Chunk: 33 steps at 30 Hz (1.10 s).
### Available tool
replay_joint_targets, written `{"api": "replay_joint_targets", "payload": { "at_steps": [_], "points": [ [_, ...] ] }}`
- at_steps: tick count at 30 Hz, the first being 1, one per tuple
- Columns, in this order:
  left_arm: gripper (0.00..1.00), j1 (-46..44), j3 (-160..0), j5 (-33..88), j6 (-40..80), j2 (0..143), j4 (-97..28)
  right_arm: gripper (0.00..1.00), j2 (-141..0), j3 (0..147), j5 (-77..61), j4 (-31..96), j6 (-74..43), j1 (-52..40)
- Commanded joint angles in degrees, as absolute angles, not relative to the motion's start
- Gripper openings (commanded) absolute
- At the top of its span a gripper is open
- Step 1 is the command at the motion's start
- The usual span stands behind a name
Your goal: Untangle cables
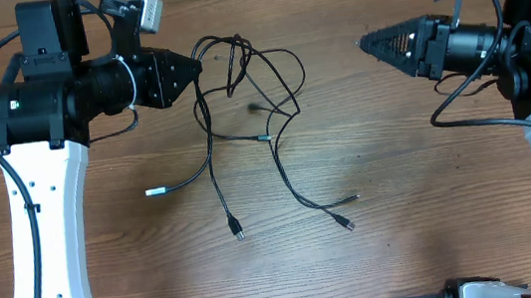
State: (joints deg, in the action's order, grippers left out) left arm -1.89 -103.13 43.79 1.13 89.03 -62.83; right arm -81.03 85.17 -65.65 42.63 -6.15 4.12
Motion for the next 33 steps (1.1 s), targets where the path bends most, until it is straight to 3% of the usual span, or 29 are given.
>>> {"api": "replay_joint_targets", "payload": {
  "at_steps": [1, 6, 10, 16, 24, 33],
  "points": [
    [0.04, -2.33, -103.98, 46.19, 1.26, 88.05, -62.74, 0.50, -81.84, 85.84, -65.58, 44.42, -2.92, 4.14],
    [0.04, -2.81, -103.98, 48.42, 0.51, 88.05, -62.74, 0.55, -83.09, 85.84, -65.58, 46.92, -2.94, 3.31],
    [0.04, -4.34, -103.98, 51.16, -2.72, 88.05, -62.67, 0.66, -84.23, 85.84, -65.34, 46.72, -2.92, 0.62],
    [0.04, -6.52, -103.98, 54.11, -9.47, 88.05, -62.83, 0.67, -85.25, 85.84, -57.43, 46.35, -2.87, -2.94],
    [0.04, -6.79, -103.98, 55.46, -9.78, 88.05, -62.76, 0.67, -85.27, 85.84, -43.48, 46.28, -2.87, -5.21],
    [0.04, -6.83, -103.98, 61.19, -11.79, 88.05, -62.72, 0.67, -85.32, 85.84, -42.22, 46.24, -2.87, -7.09]
  ]
}}
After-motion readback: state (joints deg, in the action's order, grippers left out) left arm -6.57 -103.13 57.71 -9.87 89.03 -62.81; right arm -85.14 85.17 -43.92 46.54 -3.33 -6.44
